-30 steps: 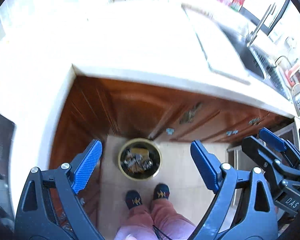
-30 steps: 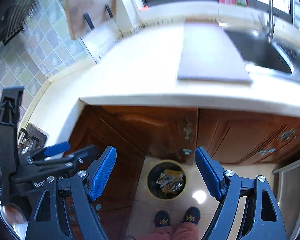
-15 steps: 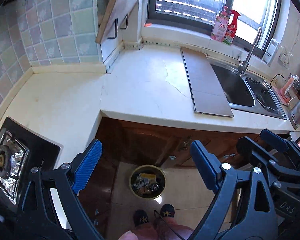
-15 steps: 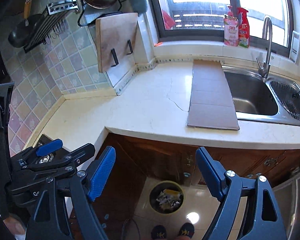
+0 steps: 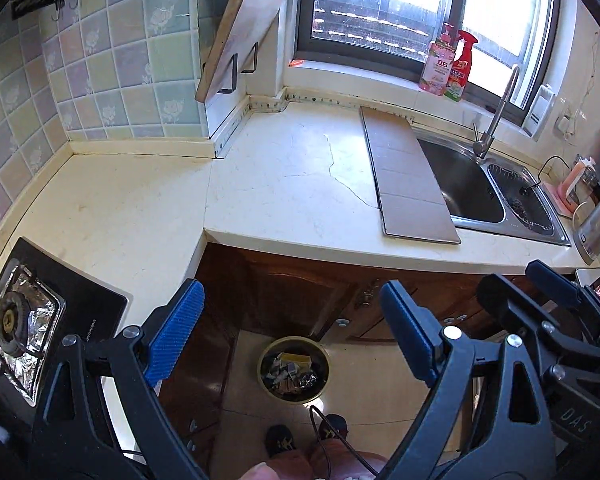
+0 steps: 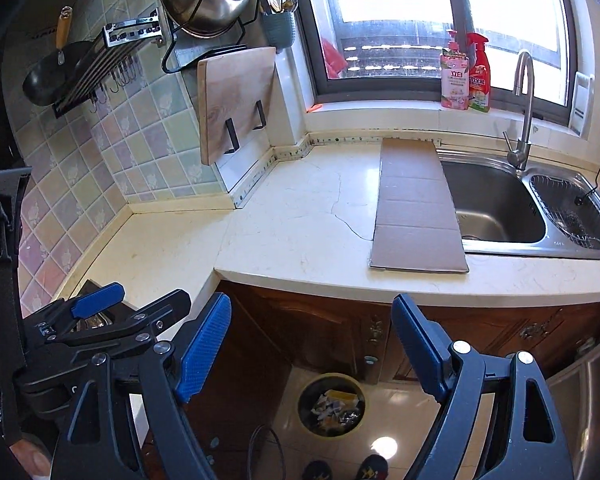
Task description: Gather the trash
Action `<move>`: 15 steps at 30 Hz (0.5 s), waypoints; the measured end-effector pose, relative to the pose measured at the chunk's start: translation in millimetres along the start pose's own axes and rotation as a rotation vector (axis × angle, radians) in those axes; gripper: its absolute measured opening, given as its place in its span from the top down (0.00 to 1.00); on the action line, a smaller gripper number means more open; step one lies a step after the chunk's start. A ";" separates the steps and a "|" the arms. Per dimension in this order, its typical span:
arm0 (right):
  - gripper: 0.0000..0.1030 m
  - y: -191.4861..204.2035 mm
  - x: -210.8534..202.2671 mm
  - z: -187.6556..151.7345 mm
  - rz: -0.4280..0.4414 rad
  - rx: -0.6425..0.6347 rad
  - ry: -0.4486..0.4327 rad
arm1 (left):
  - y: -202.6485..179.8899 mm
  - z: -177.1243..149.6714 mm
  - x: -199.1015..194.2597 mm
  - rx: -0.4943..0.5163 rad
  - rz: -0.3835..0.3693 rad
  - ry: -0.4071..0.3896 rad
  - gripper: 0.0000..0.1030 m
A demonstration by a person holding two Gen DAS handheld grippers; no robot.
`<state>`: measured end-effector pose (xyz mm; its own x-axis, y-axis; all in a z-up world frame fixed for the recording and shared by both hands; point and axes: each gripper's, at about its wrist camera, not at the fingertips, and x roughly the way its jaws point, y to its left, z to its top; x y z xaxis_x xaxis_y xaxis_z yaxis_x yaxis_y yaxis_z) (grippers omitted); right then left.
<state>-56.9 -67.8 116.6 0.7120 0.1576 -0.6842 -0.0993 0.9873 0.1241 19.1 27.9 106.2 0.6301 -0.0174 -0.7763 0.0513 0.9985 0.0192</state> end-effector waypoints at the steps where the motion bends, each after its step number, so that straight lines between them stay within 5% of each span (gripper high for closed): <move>1: 0.19 -0.3 -1.0 -0.2 -0.004 -0.001 -0.003 | -0.9 -0.2 -1.3 0.001 0.002 -0.004 0.14; 15: 0.19 -4.3 -3.8 2.5 -0.032 -0.016 -0.033 | 0.9 5.9 -0.6 0.007 0.022 -0.030 0.15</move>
<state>-57.4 -72.7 120.5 0.7375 0.1252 -0.6636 -0.0868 0.9921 0.0907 23.4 28.5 110.4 0.6538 0.0025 -0.7567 0.0428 0.9983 0.0402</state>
